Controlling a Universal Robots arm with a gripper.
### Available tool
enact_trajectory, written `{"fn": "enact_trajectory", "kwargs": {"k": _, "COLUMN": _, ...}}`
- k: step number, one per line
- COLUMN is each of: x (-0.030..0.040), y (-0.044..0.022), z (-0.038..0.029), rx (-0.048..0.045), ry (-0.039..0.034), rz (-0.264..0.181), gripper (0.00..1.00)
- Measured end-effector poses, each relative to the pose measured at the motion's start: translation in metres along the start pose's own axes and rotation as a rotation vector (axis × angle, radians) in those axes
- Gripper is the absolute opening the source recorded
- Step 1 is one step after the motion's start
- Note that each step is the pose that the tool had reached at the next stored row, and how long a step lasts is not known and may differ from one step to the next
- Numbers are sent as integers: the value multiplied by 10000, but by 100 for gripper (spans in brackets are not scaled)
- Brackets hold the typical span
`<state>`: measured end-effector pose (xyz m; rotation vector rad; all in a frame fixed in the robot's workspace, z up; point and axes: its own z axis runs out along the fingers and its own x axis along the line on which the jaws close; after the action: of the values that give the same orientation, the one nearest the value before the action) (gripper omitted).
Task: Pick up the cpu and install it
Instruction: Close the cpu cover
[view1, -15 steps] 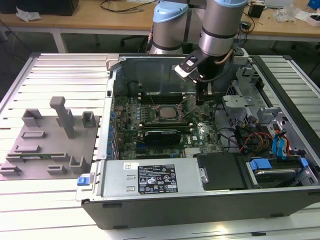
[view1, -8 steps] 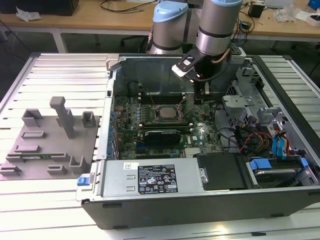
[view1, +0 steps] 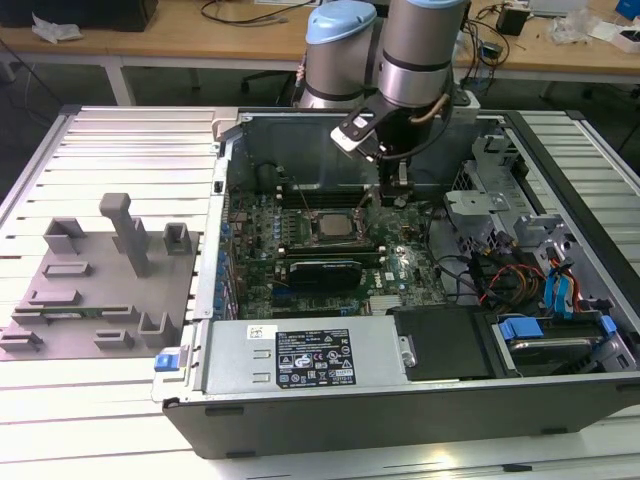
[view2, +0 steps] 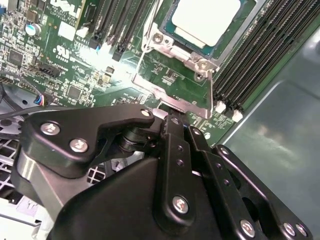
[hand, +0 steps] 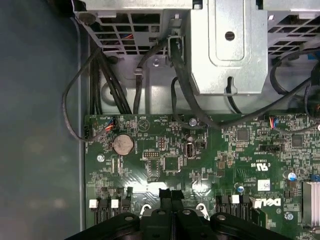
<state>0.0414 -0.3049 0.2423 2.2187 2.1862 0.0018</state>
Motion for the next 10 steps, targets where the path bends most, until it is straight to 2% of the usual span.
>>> {"fn": "enact_trajectory", "kwargs": {"k": 10, "x": 35, "y": -137, "z": -18, "rx": -183, "ry": 0, "rz": 15, "gripper": 11}}
